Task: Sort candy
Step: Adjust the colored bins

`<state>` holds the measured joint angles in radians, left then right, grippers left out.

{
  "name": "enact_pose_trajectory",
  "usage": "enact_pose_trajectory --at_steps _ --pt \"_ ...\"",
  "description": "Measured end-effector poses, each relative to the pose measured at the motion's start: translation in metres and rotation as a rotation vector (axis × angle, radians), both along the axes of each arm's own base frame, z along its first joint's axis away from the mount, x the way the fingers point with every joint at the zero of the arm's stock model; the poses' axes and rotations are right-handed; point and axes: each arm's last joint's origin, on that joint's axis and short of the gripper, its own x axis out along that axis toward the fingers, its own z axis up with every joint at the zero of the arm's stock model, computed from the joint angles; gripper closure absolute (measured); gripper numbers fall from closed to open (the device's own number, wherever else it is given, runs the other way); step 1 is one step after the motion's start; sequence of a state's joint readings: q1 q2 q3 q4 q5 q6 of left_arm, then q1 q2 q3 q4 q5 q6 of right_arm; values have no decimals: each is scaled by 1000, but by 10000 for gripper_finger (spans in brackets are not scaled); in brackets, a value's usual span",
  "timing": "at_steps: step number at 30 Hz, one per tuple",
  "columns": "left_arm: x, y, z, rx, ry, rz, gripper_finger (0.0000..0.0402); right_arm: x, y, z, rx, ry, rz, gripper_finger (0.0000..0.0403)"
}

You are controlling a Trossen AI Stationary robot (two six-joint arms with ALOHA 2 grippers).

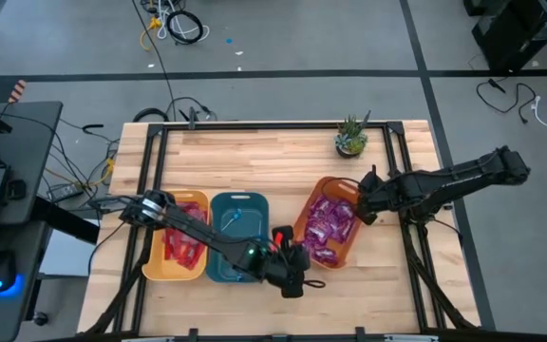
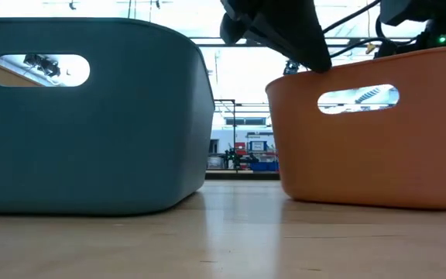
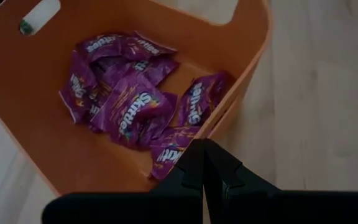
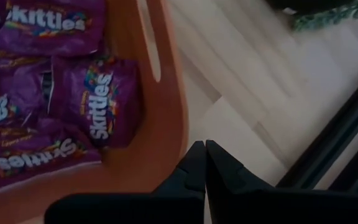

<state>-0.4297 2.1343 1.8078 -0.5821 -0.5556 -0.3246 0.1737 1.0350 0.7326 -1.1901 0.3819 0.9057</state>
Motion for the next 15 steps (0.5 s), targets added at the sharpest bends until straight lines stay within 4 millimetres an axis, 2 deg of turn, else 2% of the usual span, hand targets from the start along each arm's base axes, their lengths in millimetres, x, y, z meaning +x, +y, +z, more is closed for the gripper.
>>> enact_pose_trajectory --at_steps 15 --pt "-5 12 -8 73 80 46 401 -6 25 -2 224 33 45 403"
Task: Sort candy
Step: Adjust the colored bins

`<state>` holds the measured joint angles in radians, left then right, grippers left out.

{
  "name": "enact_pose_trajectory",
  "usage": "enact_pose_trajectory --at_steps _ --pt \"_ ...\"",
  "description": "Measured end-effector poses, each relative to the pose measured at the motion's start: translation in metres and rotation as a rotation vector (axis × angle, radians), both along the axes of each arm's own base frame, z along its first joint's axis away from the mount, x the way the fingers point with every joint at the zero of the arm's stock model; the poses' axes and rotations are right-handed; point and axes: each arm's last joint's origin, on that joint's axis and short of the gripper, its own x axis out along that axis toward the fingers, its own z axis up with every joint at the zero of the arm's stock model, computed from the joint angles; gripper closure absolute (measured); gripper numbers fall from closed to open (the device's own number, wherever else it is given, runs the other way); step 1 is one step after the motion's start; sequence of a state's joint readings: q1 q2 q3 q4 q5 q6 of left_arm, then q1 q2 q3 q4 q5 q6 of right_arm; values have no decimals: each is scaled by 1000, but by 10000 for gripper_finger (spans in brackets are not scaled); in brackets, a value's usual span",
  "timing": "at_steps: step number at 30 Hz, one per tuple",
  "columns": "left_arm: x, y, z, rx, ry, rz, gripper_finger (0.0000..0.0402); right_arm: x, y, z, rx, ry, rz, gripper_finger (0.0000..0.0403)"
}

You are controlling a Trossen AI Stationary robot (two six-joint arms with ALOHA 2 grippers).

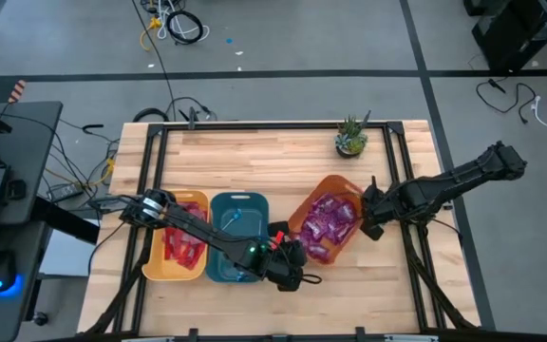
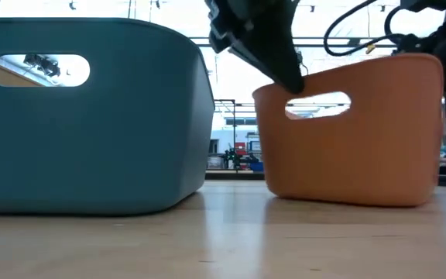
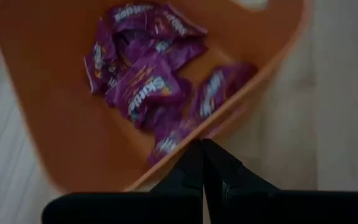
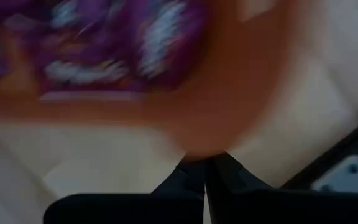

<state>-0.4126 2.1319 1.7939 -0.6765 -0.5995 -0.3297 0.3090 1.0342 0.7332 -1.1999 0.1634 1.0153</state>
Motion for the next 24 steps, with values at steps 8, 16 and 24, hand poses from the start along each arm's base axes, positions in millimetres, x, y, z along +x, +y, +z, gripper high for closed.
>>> enact_pose_trajectory --at_steps 8,16,24 --pt "-5 4 -4 29 65 20 402 -4 19 -1 95 0 37 403" --pt "-5 -4 6 -39 82 -35 401 -1 52 3 225 -146 171 403" --pt "-12 -27 29 -23 86 -161 401 19 102 24 352 -616 449 403"
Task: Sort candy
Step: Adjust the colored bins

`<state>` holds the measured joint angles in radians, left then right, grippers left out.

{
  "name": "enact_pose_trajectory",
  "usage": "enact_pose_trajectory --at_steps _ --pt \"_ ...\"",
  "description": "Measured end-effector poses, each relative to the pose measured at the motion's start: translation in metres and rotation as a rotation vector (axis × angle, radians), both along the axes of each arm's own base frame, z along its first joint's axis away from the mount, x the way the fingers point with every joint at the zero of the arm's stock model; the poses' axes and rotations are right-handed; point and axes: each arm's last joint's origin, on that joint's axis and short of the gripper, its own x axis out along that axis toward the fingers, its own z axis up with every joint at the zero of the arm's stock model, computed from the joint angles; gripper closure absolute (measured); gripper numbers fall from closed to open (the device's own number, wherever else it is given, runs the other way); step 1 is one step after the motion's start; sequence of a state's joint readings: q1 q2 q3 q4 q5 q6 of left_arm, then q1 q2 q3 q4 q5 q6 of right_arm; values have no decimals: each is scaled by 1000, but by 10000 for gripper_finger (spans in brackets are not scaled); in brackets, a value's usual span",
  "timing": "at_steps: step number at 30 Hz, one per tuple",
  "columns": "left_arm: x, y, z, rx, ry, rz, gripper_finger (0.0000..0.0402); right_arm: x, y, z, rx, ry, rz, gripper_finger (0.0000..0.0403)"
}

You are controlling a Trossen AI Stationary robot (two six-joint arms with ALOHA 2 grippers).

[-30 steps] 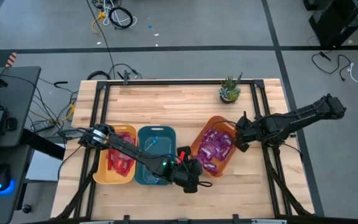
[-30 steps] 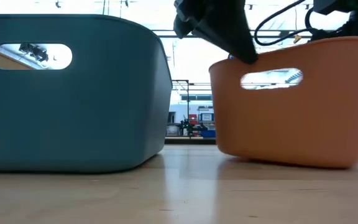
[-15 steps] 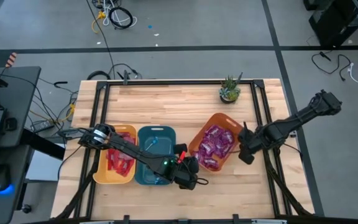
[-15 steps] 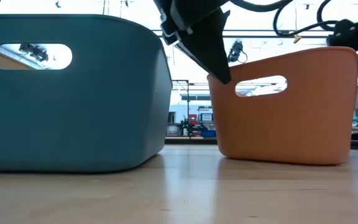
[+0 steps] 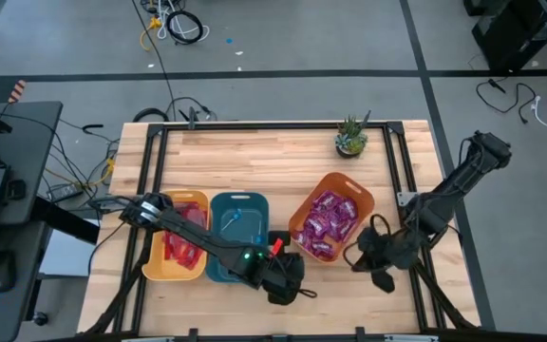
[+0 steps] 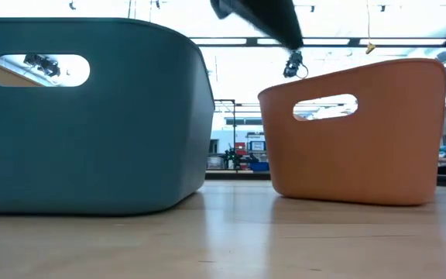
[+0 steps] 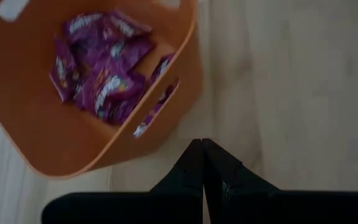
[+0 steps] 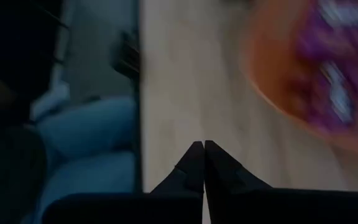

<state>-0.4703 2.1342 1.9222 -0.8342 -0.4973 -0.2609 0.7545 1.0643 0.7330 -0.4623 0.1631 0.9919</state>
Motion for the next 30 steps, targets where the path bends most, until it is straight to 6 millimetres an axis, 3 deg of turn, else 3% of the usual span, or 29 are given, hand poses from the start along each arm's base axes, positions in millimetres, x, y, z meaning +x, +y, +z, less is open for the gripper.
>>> enact_pose_trajectory --at_steps 5,10,17,30 --pt "-4 -14 16 11 -39 -41 401 16 19 -4 -52 -159 64 403" --pt "-12 -23 30 82 -75 -19 401 29 25 -24 -171 -140 75 403" --pt "-23 -33 43 151 -118 28 401 42 21 -38 -276 -127 64 403" --pt "-36 -38 40 149 -103 122 401 54 9 -38 -385 -186 5 403"
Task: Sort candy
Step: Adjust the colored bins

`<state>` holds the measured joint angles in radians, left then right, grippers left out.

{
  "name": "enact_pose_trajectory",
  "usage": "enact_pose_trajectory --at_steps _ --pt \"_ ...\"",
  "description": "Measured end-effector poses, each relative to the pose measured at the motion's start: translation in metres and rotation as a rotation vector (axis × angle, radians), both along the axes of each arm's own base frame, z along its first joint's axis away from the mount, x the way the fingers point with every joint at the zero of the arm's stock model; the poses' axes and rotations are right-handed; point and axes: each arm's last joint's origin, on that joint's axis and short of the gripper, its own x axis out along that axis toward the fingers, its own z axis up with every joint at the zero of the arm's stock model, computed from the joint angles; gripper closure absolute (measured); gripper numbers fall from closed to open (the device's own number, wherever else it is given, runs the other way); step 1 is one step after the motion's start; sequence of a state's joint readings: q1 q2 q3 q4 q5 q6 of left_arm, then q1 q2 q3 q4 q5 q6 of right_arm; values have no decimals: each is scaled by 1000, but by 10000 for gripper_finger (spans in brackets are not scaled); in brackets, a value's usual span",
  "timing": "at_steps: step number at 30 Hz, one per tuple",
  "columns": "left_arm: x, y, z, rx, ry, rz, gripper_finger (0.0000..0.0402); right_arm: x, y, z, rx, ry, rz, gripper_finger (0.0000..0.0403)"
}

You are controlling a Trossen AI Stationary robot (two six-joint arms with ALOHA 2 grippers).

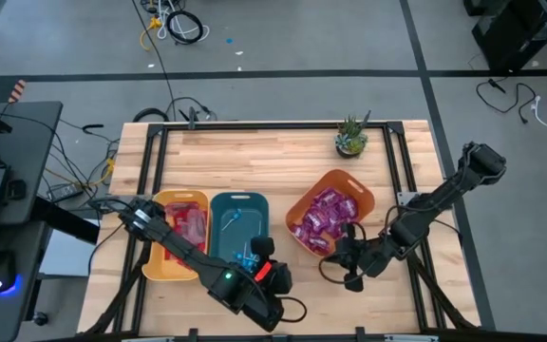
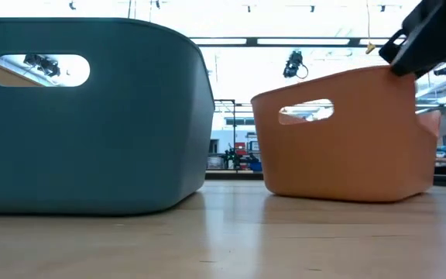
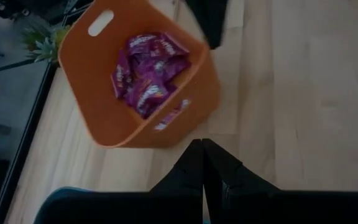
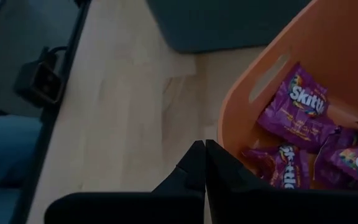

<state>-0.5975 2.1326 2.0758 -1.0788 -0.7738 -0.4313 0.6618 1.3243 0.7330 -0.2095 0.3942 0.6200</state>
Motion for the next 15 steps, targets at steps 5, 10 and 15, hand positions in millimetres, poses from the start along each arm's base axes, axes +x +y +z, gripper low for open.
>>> enact_pose_trajectory --at_steps 5,10,15 --pt "-4 -6 0 1 0 -15 401 6 -9 0 -29 -5 -25 403" --pt "-8 -10 0 -12 -3 -10 401 13 -20 0 -54 -7 -53 403" --pt "-14 -12 -2 -21 11 21 401 19 -32 0 -81 -10 -93 403"
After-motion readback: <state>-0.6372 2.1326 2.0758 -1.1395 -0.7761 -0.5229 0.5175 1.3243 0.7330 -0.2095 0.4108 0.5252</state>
